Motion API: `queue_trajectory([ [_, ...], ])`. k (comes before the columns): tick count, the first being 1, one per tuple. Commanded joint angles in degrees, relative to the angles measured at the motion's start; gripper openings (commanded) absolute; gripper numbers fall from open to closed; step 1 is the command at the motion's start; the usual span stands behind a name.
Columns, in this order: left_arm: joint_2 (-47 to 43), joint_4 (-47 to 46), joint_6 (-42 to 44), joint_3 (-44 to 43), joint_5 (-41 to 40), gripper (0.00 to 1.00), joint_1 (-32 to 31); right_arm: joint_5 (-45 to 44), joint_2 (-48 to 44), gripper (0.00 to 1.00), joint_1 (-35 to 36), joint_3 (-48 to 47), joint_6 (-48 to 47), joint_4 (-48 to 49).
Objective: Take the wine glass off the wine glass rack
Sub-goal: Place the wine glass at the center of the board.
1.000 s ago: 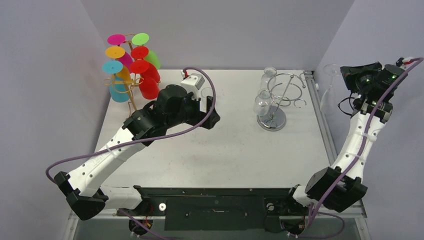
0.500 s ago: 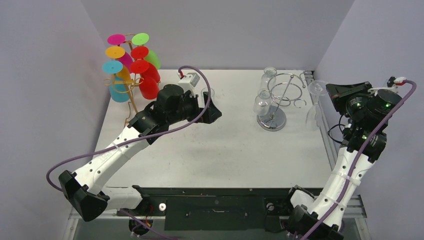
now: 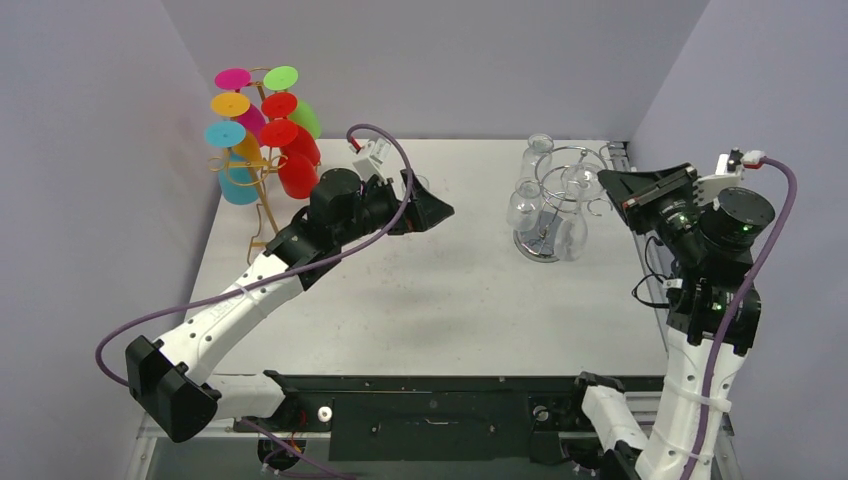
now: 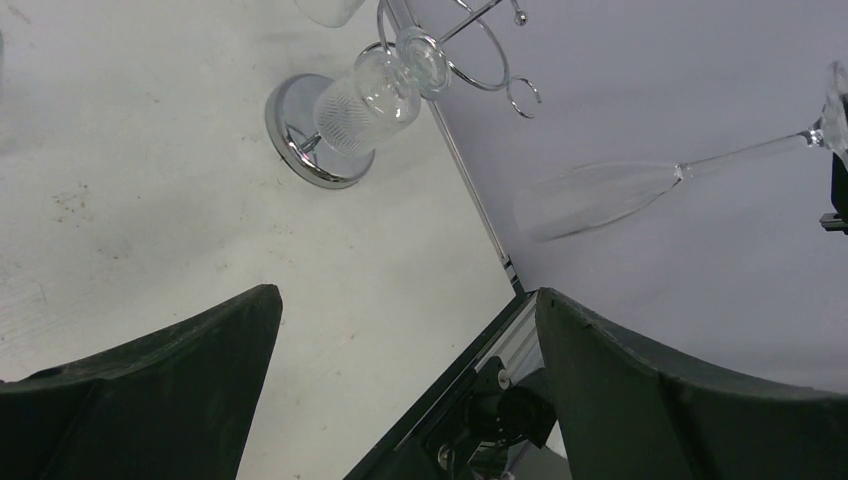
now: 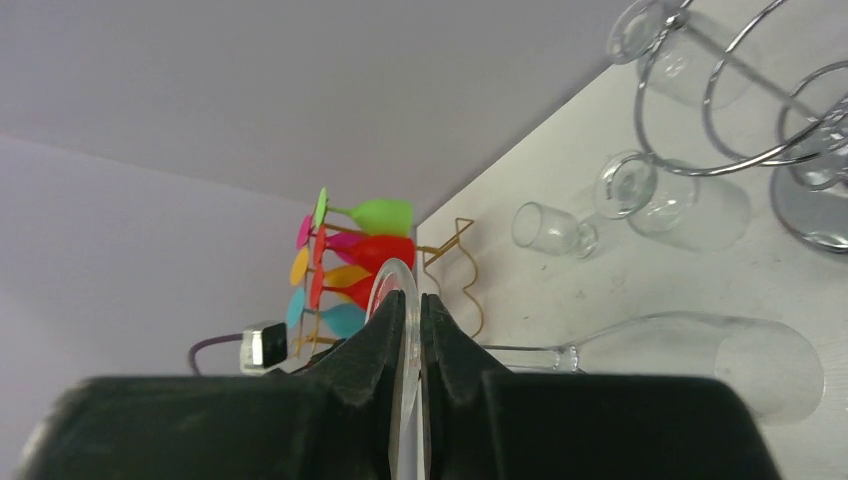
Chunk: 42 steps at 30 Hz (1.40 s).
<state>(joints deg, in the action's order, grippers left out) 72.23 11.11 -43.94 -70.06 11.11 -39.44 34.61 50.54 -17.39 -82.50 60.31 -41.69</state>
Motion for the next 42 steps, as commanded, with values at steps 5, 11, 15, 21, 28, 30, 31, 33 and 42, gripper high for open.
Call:
queue_trajectory([
  [5, -0.19, -14.31, -7.79, 4.63, 3.41, 0.96, 2.45, -8.56, 2.82, 0.00, 15.40, 0.08, 13.09, 16.35],
  [11, 0.06, -22.76, -13.39, 8.17, 6.24, 0.96, 4.25, -14.94, 7.76, 0.00, 26.17, 0.45, 21.24, 26.94],
  [15, 0.40, -29.52, -17.87, 9.88, 7.60, 0.96, 5.98, -17.73, 11.23, 0.00, 31.07, -0.68, 25.75, 32.54],
  [21, 1.12, -36.89, -23.34, 11.51, 9.42, 0.97, 8.67, -18.54, 15.53, 0.00, 34.77, -1.23, 31.98, 40.49],
  [28, 1.70, -40.03, -26.17, 12.50, 9.93, 0.97, 10.81, -18.90, 18.23, 0.00, 35.92, -2.16, 36.30, 46.45],
  [30, 2.47, -41.43, -27.20, 12.34, 10.59, 0.98, 11.20, -18.96, 18.85, 0.00, 36.57, -2.23, 37.12, 47.59],
  [31, 2.96, -42.86, -27.58, 12.42, 10.94, 0.99, 11.37, -18.92, 19.05, 0.00, 36.90, -2.23, 37.59, 48.03],
  [33, 3.85, -44.39, -28.74, 12.02, 11.64, 1.00, 11.66, -18.82, 19.65, 0.00, 37.48, -2.35, 38.32, 49.42],
  [42, 6.40, -53.03, -34.53, 11.99, 14.66, 0.86, 13.56, -18.82, 21.45, 0.00, 39.71, -2.47, 40.49, 52.90],
])
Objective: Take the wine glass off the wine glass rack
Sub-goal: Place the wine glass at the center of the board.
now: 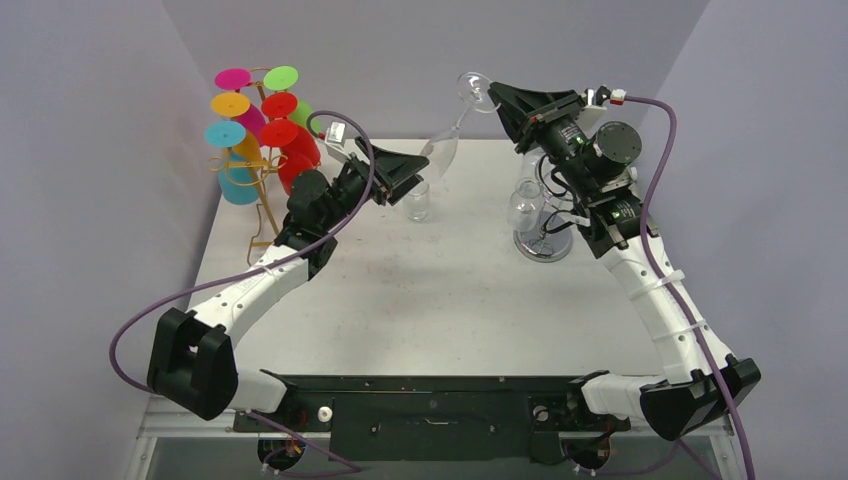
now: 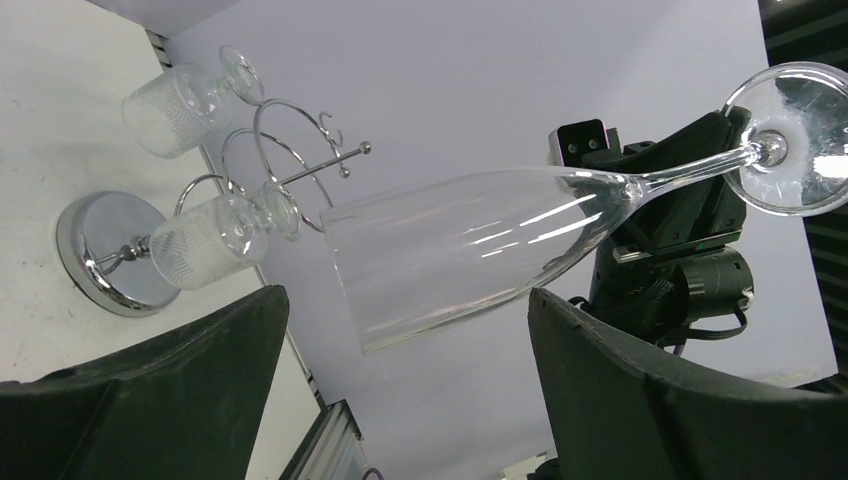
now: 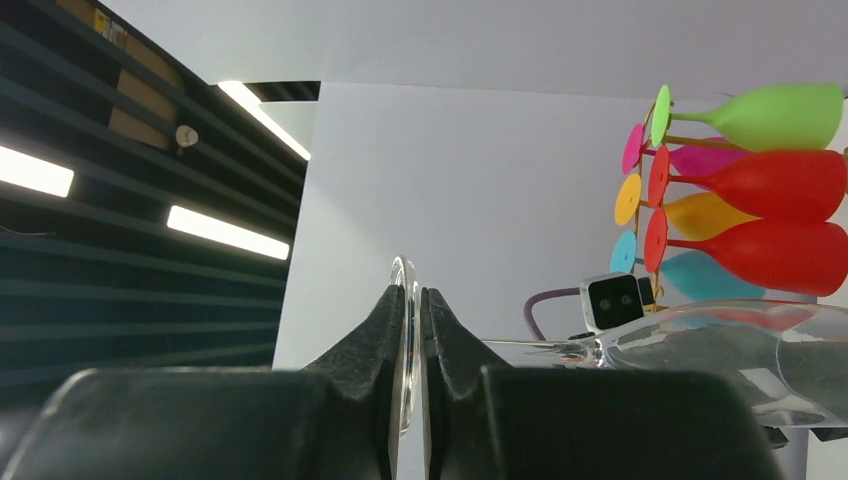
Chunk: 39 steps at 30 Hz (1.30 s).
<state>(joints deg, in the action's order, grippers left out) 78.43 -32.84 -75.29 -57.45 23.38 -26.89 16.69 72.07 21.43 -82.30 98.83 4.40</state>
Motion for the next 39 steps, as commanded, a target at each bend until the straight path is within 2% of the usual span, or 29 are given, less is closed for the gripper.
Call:
queue_trajectory([
  [1, 0.21, -9.61, -3.66, -0.55, 2.62, 0.85, 1.29, -0.87, -0.09, 0.00, 0.98, -2.53, 2.03, 7.01],
  [12, -0.48, -16.80, -7.41, -0.75, 4.68, 0.64, 2.04, 0.27, 0.28, 0.00, 1.15, -0.39, 4.94, 10.88],
  [22, -2.86, -22.92, -13.18, -2.43, 6.08, 0.45, 2.28, 2.62, -1.03, 0.00, -3.60, 4.02, 10.34, 16.40],
  [29, -4.83, -25.04, -15.22, -4.84, 5.79, 0.40, 2.24, 3.84, -2.18, 0.00, -6.02, 9.11, 12.79, 20.15],
  [36, -5.63, -23.09, -14.19, -7.61, 6.12, 0.34, 2.05, 5.02, -2.57, 0.00, -6.31, 13.28, 13.66, 23.32],
  [39, -5.78, -22.37, -13.77, -7.98, 6.31, 0.28, 1.94, 5.50, -2.78, 0.00, -6.47, 14.63, 13.65, 23.94],
])
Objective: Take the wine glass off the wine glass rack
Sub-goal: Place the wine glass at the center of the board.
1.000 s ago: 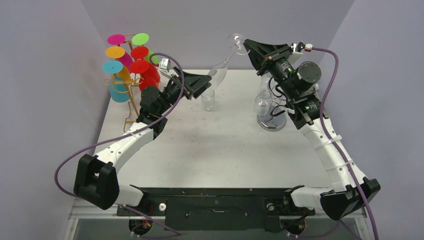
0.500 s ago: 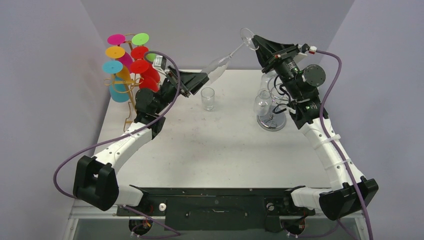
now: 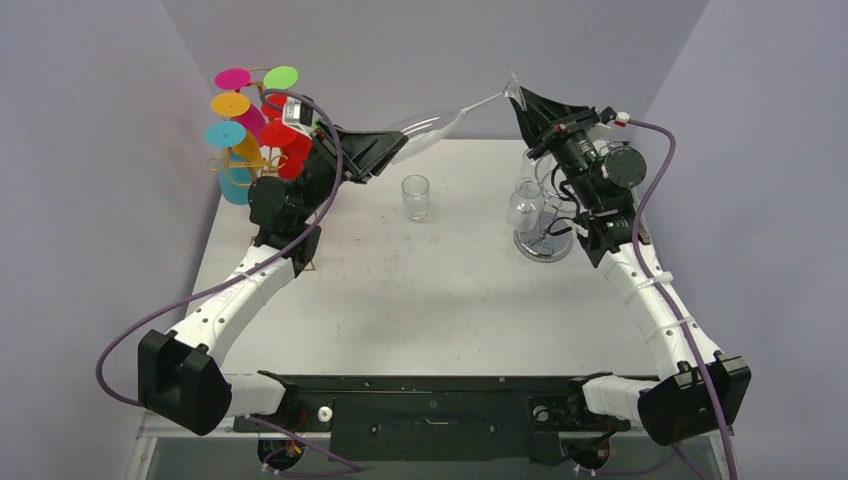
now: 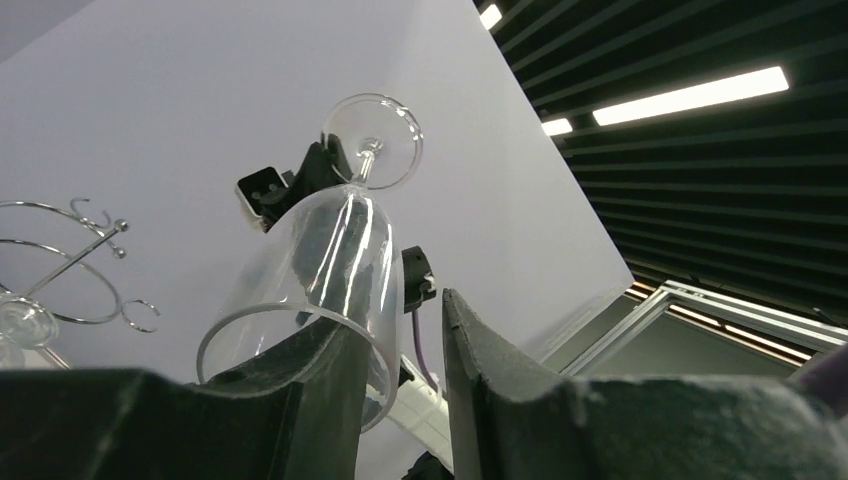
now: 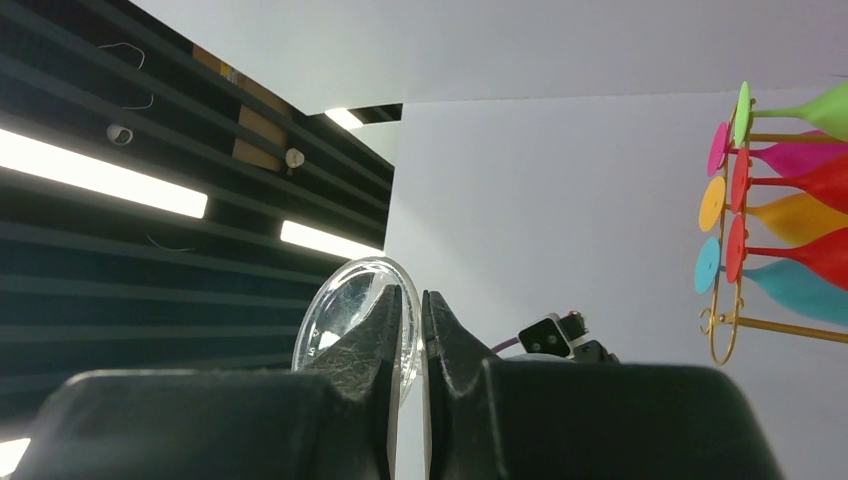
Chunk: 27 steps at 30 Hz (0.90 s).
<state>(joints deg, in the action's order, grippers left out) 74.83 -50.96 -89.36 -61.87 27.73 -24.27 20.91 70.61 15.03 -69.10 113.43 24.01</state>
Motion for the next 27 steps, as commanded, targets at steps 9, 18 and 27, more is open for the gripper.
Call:
queue_trajectory([
  [9, -4.63, 9.19, 8.91, -4.59, 2.88, 0.01, -0.78, 3.12, -2.87, 0.00, -1.25, -0.64, -9.64, -4.59],
  [18, -9.68, 39.01, 27.97, -12.24, 0.00, 0.00, -0.78, 4.06, -5.16, 0.21, -4.21, -4.63, -24.67, -19.06],
  [27, -9.59, 72.40, 48.74, -25.15, -5.93, 0.00, -0.85, -1.29, -6.31, 0.65, -7.88, -16.70, -44.84, -42.36],
])
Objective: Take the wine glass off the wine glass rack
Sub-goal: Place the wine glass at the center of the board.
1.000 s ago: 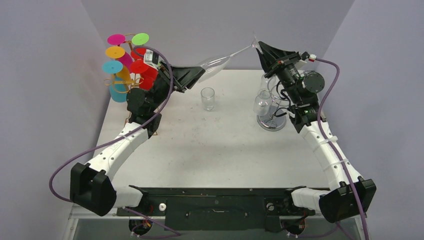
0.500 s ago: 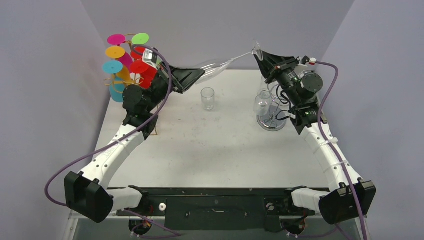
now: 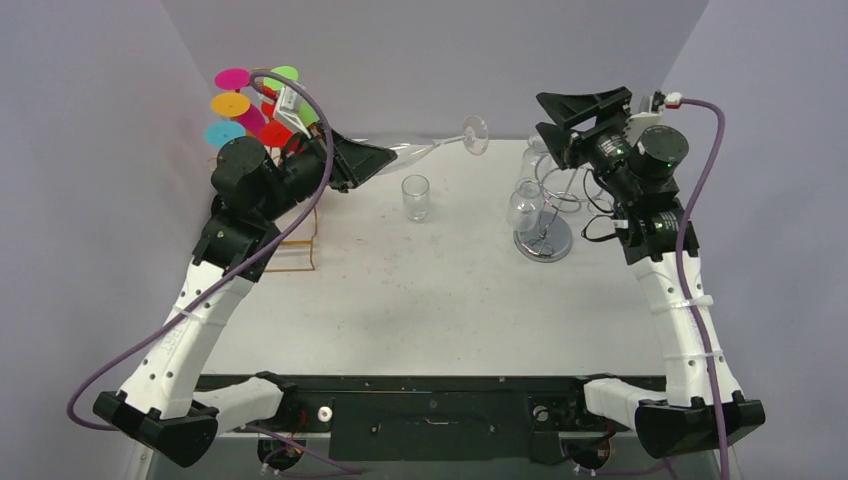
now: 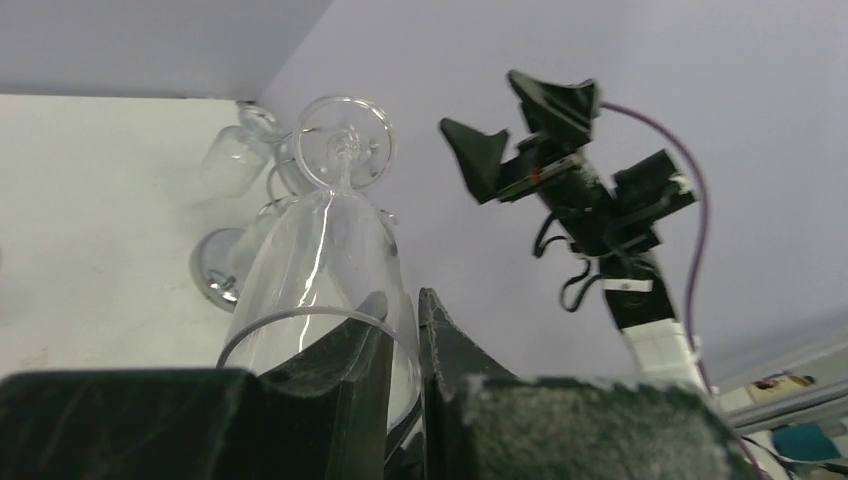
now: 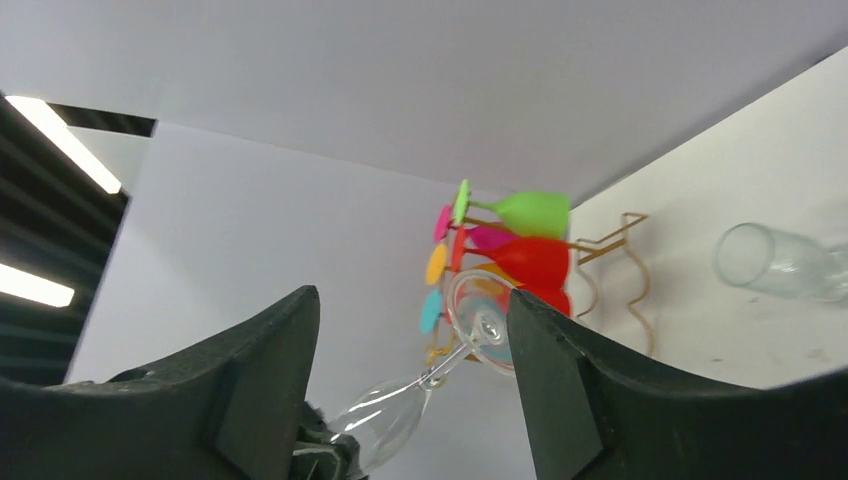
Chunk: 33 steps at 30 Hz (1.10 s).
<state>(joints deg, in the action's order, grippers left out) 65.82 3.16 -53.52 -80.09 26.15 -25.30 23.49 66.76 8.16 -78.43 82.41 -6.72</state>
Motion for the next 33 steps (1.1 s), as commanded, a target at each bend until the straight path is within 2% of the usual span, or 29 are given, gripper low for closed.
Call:
queue_trajectory([
  [1, 0.15, 20.74, 15.63, -9.18, -5.10, 0.00, 0.12, -5.42, -2.27, 0.66, -1.21, -10.52, -15.82, -15.77],
  [6, 3.45, 37.38, 23.92, -15.29, -12.52, 0.00, -1.19, -9.88, 0.45, 0.70, -1.33, -20.86, -28.28, -27.96],
  [15, 12.29, 51.52, 33.32, -20.78, -26.32, 0.00, -7.73, -14.58, 4.51, 0.75, -1.63, -28.13, -38.56, -37.75],
  [17, 15.03, 53.63, 34.59, -22.33, -29.95, 0.00, -8.13, -14.90, 4.74, 0.77, -1.99, -28.23, -39.33, -38.71],
  [28, 31.00, 58.60, 39.51, -30.74, -34.09, 0.00, -8.11, -9.27, 4.42, 0.78, -11.03, -27.73, -41.95, -40.55],
  [33, 41.41, 62.45, 41.45, -39.78, -35.23, 0.00, -6.84, -5.66, 3.33, 0.79, -14.60, -25.86, -41.65, -40.18],
])
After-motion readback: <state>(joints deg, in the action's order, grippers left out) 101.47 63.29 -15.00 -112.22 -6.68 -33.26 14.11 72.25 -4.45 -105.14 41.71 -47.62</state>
